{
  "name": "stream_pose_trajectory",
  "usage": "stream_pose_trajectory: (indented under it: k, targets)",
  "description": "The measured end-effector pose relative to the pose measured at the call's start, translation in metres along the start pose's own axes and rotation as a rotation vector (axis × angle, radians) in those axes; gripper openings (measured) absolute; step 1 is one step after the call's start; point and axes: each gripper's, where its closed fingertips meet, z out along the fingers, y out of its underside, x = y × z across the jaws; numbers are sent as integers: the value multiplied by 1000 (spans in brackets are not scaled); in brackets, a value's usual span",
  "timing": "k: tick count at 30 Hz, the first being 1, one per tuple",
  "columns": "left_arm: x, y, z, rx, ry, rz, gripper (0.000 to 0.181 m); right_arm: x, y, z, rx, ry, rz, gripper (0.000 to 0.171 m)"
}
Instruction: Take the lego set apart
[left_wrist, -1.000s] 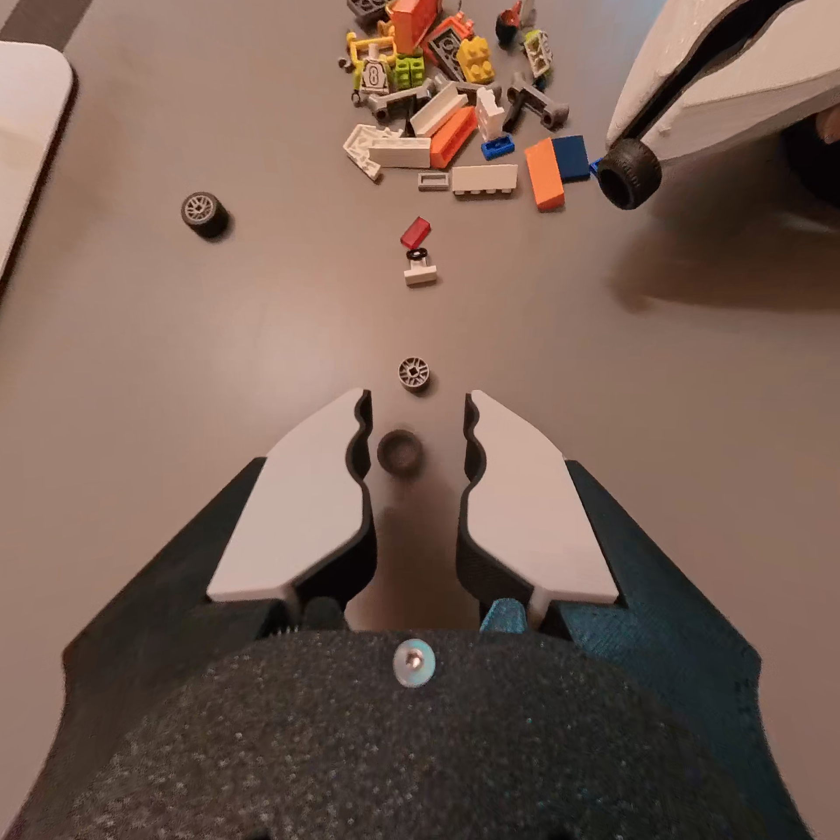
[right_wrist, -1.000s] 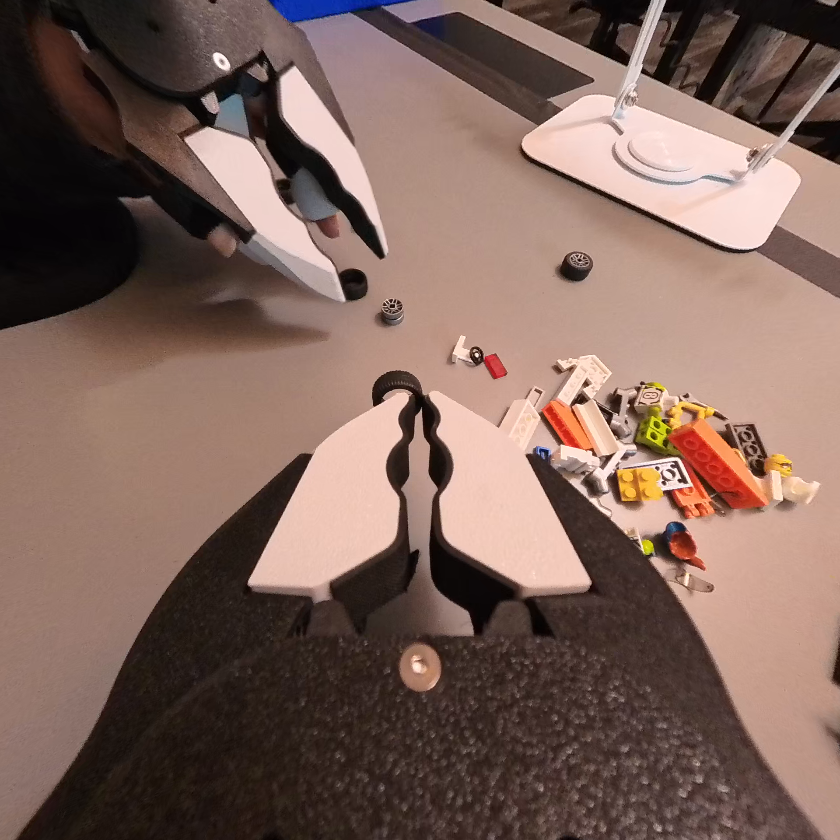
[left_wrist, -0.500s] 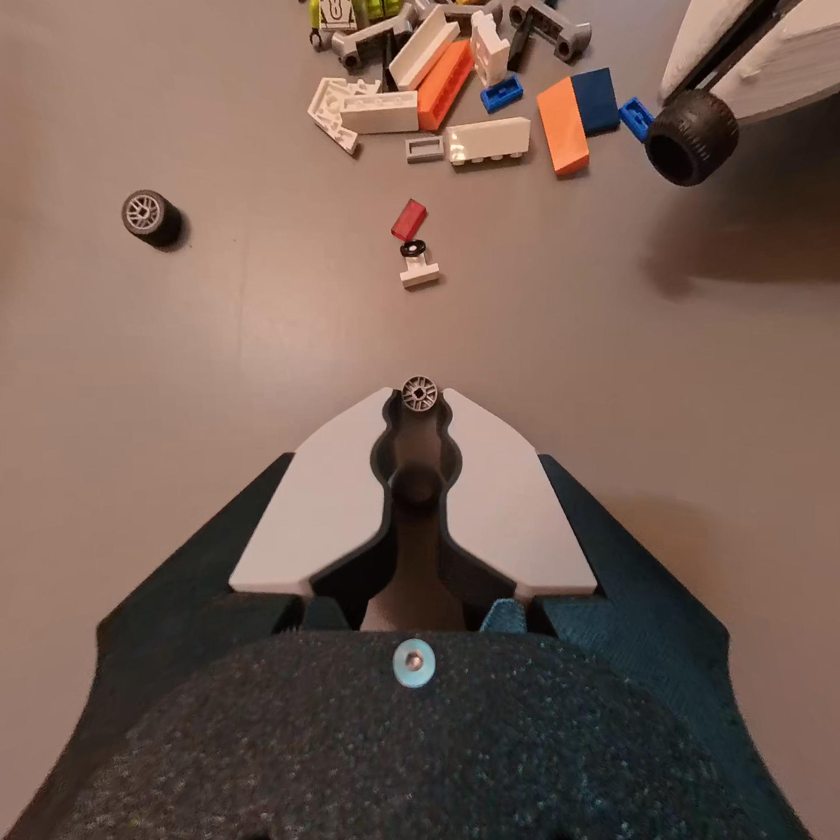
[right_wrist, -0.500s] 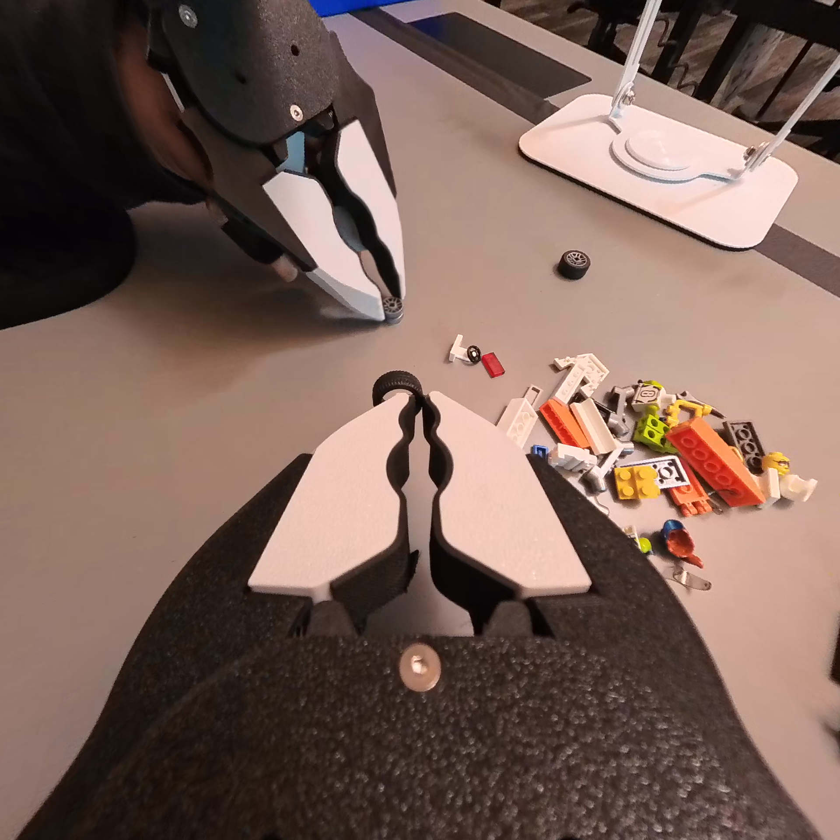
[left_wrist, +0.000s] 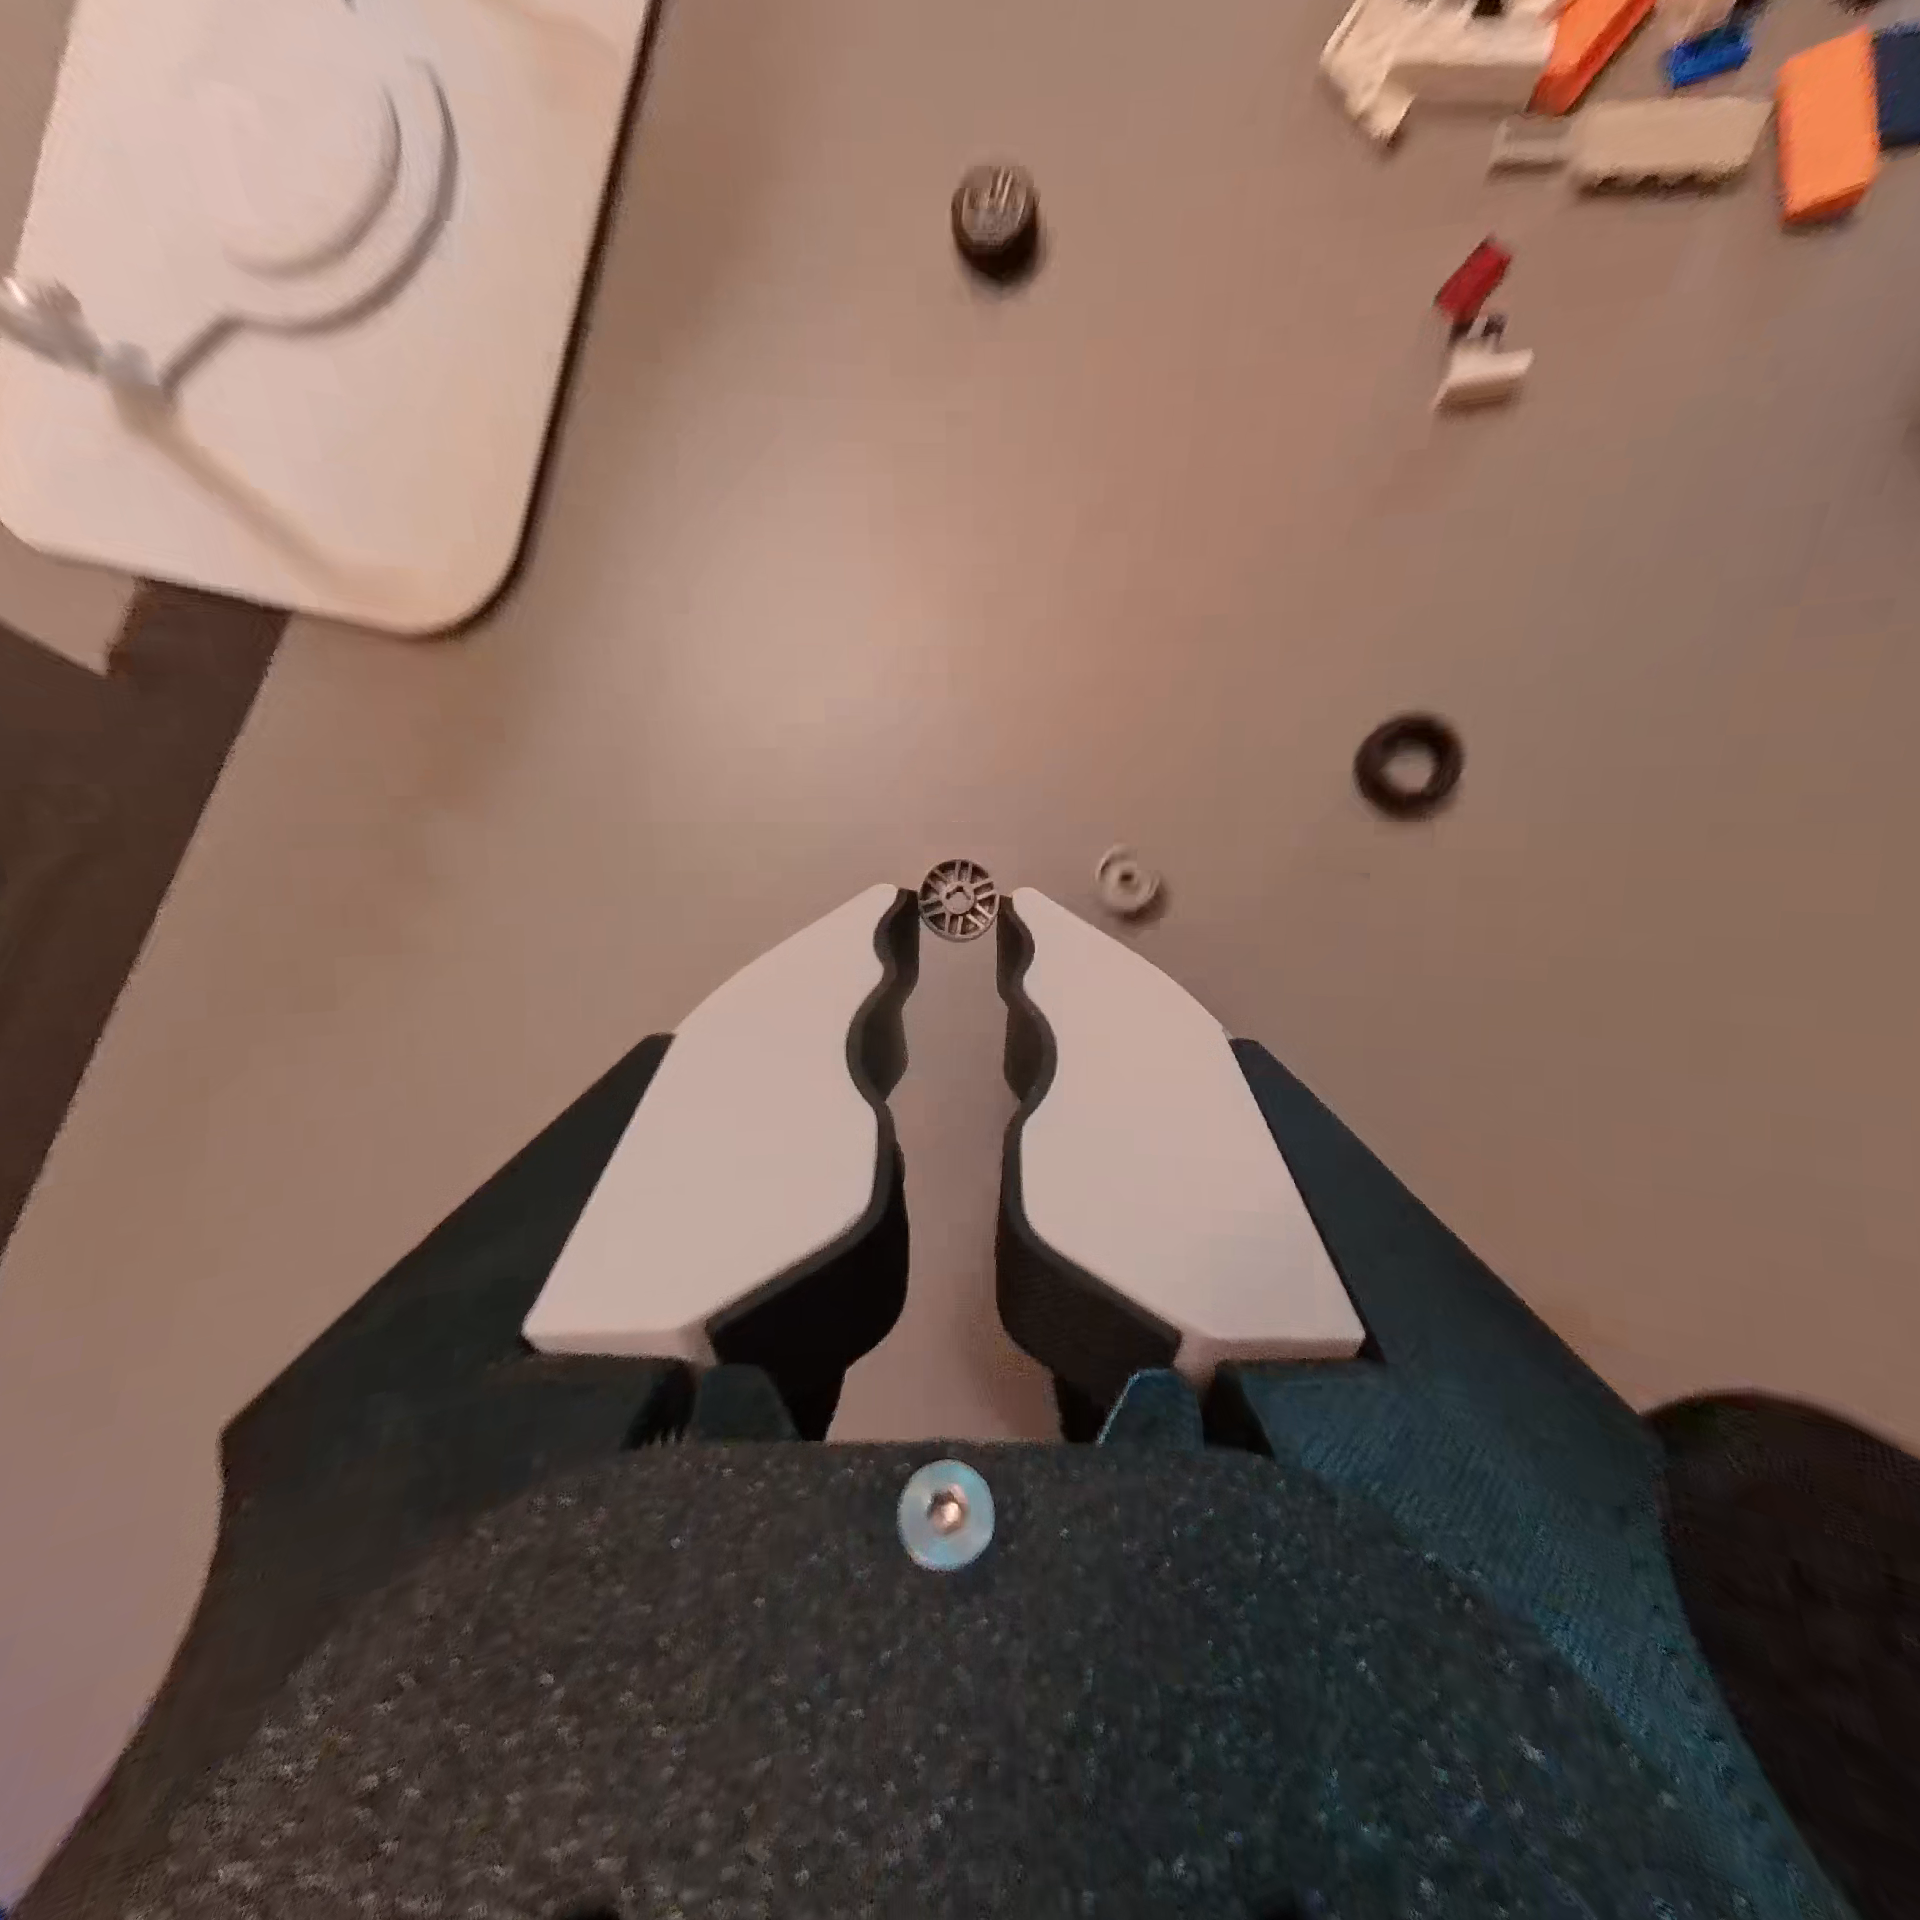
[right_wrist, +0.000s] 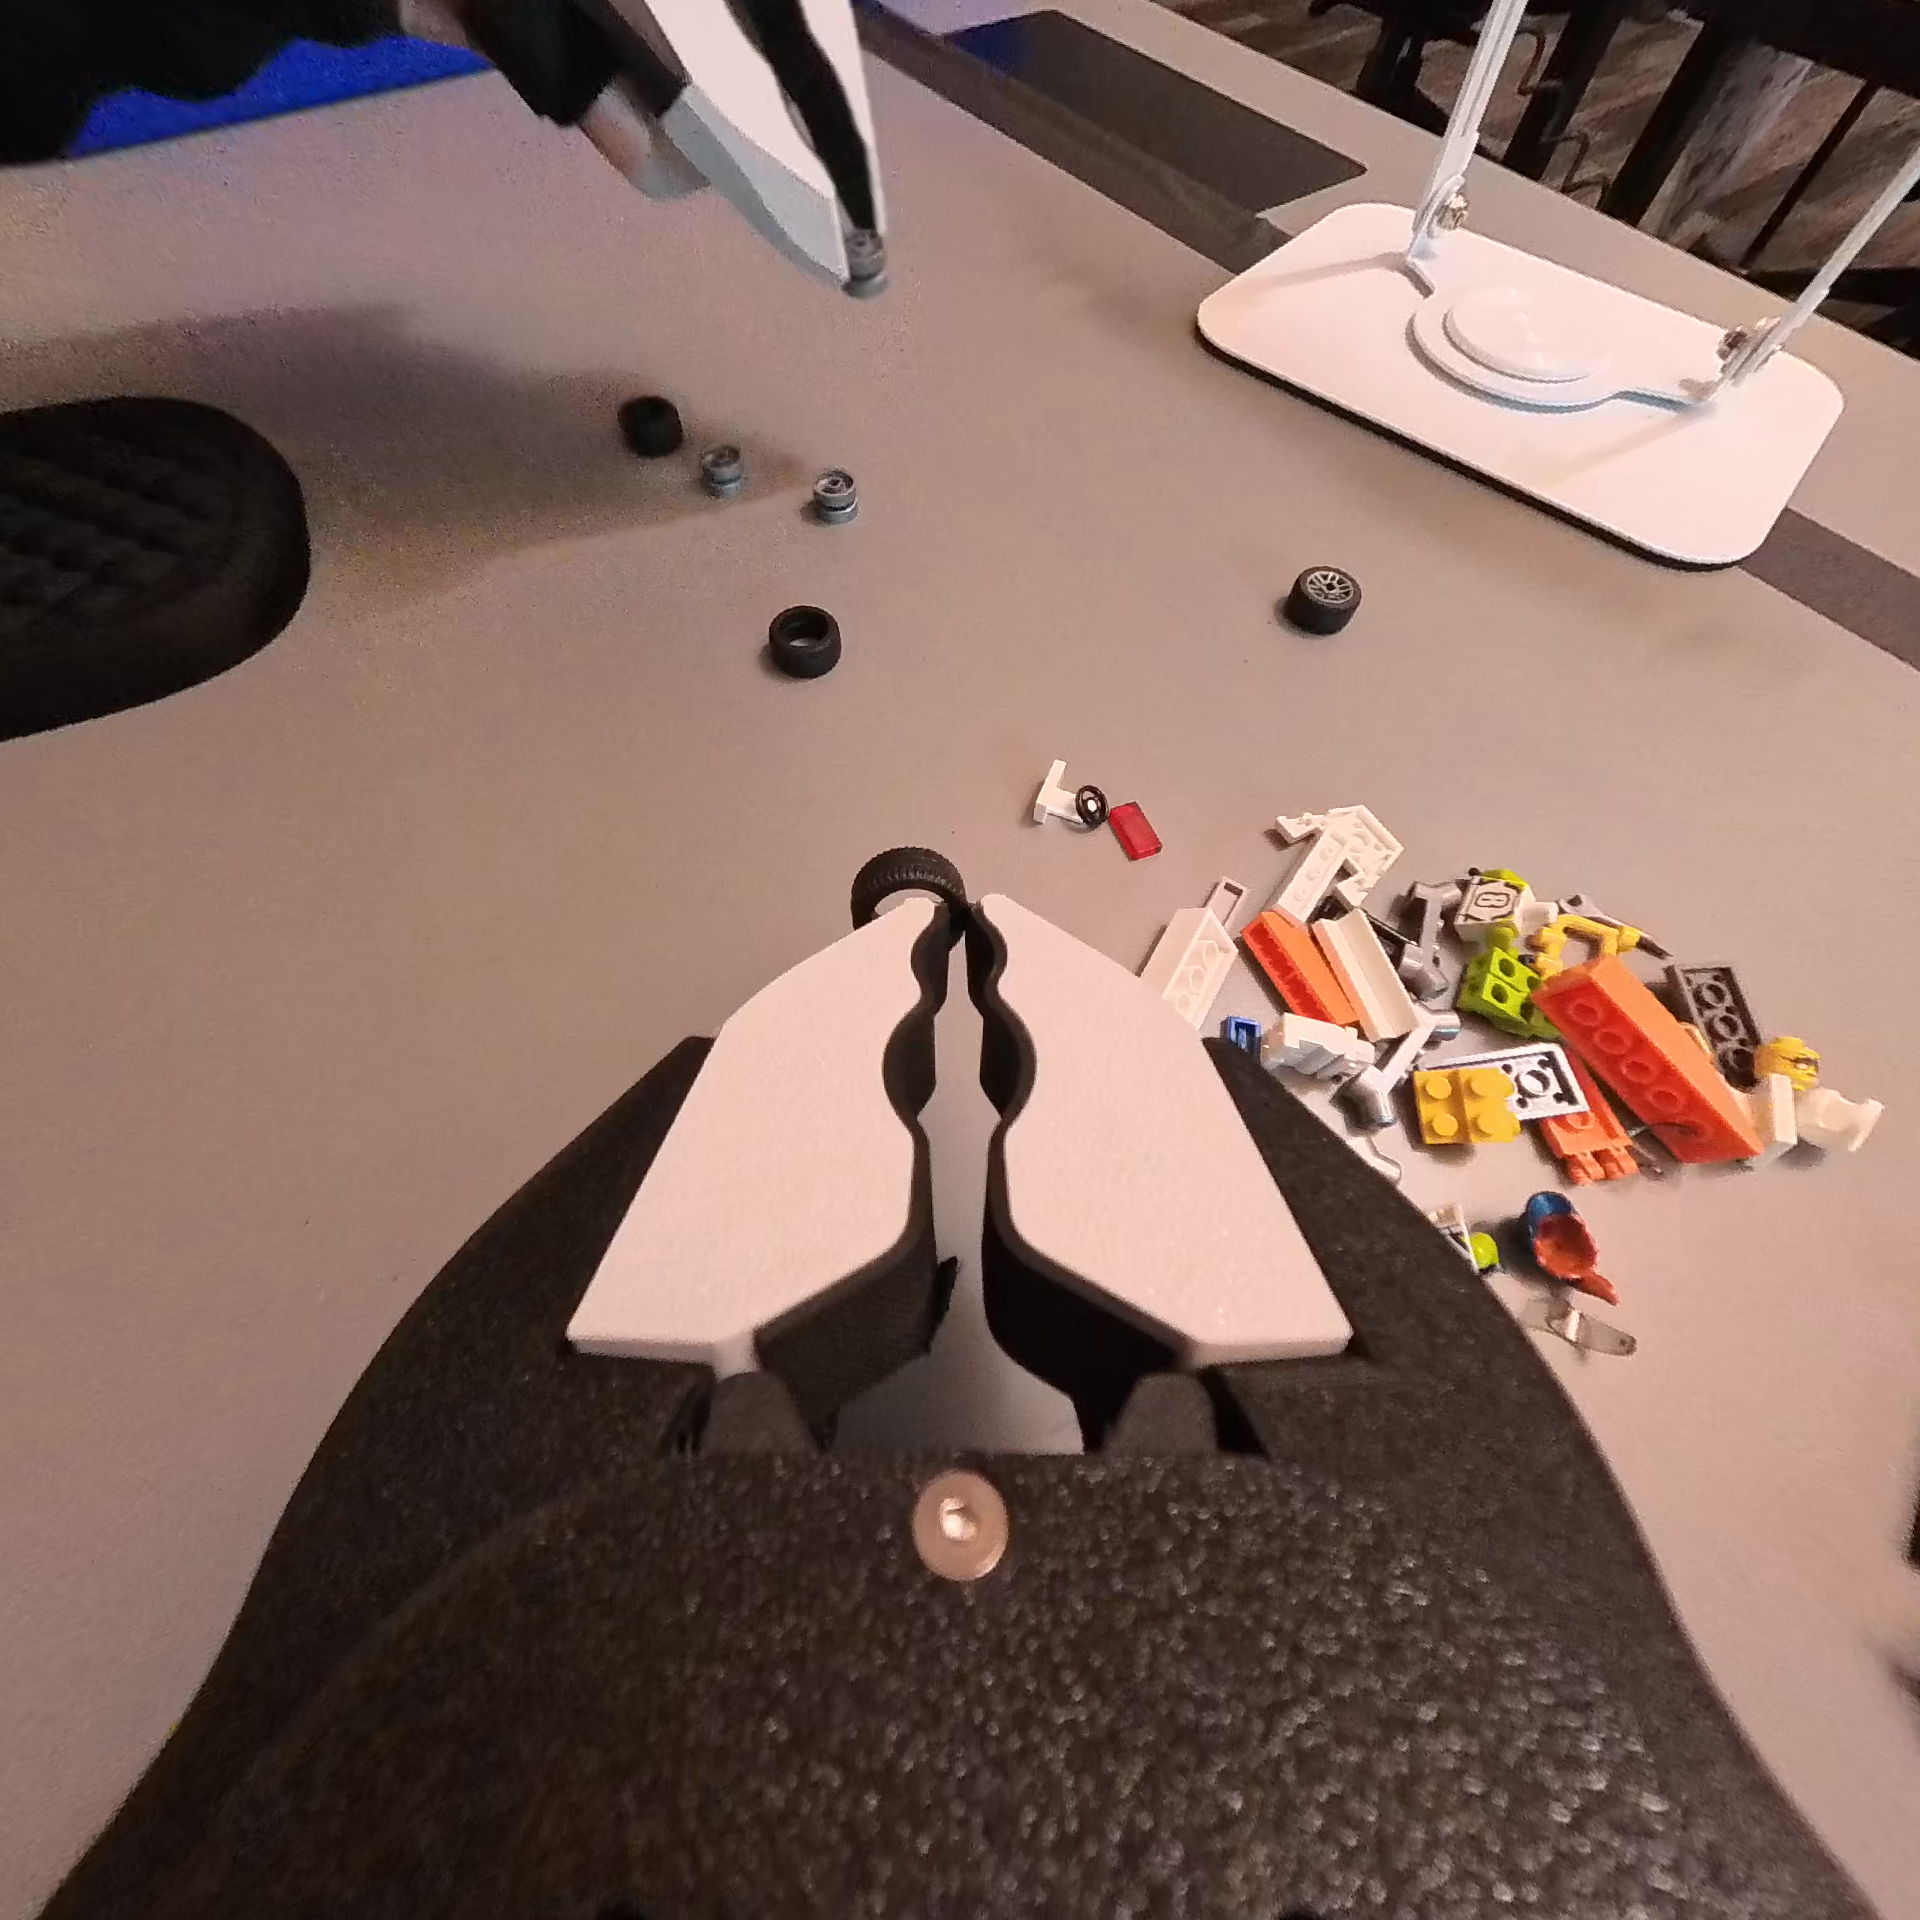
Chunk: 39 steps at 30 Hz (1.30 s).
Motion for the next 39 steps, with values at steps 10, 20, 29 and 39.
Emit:
stream_pose_trajectory:
  k: [10, 20, 29, 39]
  targets:
    - [3, 48, 23, -114, 90, 11, 14, 1, 2, 1, -10, 6, 2, 3]
    - [-1, 46, 16, -74, 40, 0, 26, 1, 5, 3, -20, 4, 1, 3]
    - [39, 33, -17, 181, -28, -42, 26, -7, -12, 24, -76, -48, -95, 3]
    - [69, 32, -4, 306, -73, -82, 22, -4, -12, 92, -509, -195, -451, 2]
